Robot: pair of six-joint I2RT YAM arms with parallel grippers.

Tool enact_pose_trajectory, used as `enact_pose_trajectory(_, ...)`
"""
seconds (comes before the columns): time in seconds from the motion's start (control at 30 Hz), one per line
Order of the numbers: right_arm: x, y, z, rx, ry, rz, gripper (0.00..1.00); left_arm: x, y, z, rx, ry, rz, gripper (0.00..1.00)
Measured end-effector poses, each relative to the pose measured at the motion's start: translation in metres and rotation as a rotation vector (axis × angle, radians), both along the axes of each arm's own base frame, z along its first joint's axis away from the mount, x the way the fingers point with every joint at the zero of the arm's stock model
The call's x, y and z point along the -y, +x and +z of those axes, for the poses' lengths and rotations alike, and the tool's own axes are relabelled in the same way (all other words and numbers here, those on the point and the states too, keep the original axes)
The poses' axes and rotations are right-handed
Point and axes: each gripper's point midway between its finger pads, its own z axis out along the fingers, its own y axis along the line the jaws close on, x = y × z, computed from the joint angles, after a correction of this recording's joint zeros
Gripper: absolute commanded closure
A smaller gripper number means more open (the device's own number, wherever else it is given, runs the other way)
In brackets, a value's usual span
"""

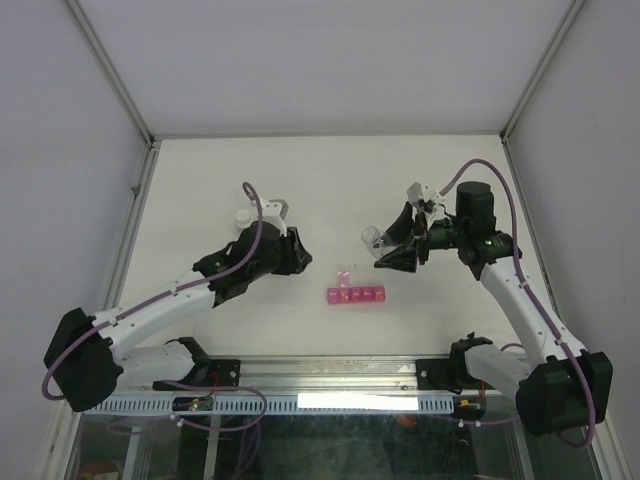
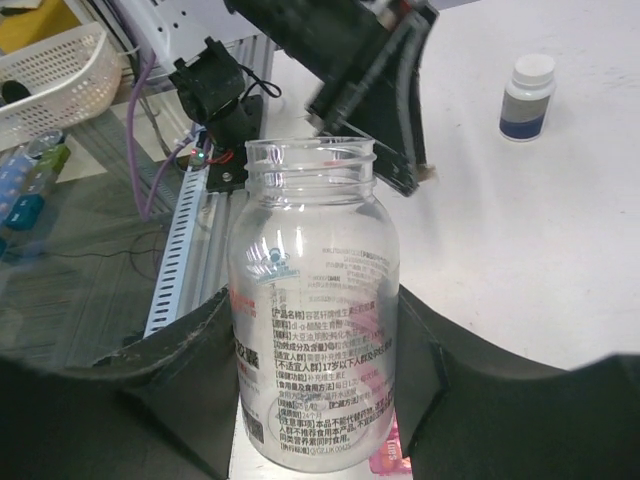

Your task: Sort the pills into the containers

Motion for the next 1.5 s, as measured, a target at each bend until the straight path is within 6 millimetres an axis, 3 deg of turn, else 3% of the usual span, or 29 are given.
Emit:
enact_pose_trajectory(0.1,0.003,0.002,-0.005,0.064,-0.037,-0.023,1.0,0.028,-0.013,0.045,0.083,-0.225,-0.132,0.75)
enact_pose_trajectory(0.23,0.007,0.003,-0.009,0.177,-0.119,-0.074,1.0,0.062,-0.035,0.08,0.12,-0.449,-0.314,0.75)
enact_pose_trajectory(0.47,0.009,-0.001,-0.023,0.327,-0.27,-0.109,1.0,0.099,-0.062,0.113,0.109,-0.678,-0.54,0.75)
enact_pose_trajectory(0.67,0.013,0.002,-0.033,0.343,-0.335,-0.126,1.0,0.11,-0.068,0.134,0.131,-0.782,-0.616,0.75)
enact_pose_trajectory(0.77,0.013,0.002,-0.035,0.347,-0.345,-0.126,1.0,0.11,-0.068,0.141,0.158,-0.815,-0.616,0.75)
enact_pose_trajectory(1.0,0.01,0.0,-0.036,0.353,-0.355,-0.118,1.0,0.105,-0.061,0.132,0.155,-0.823,-0.547,0.75)
enact_pose_trajectory(1.2,0.005,-0.005,-0.039,0.356,-0.359,-0.09,1.0,0.104,-0.055,0.136,0.163,-0.839,-0.505,0.75)
enact_pose_trajectory(1.5,-0.001,-0.006,-0.05,0.347,-0.403,-0.073,1.0,0.11,-0.064,0.141,0.164,-0.861,-0.519,0.76)
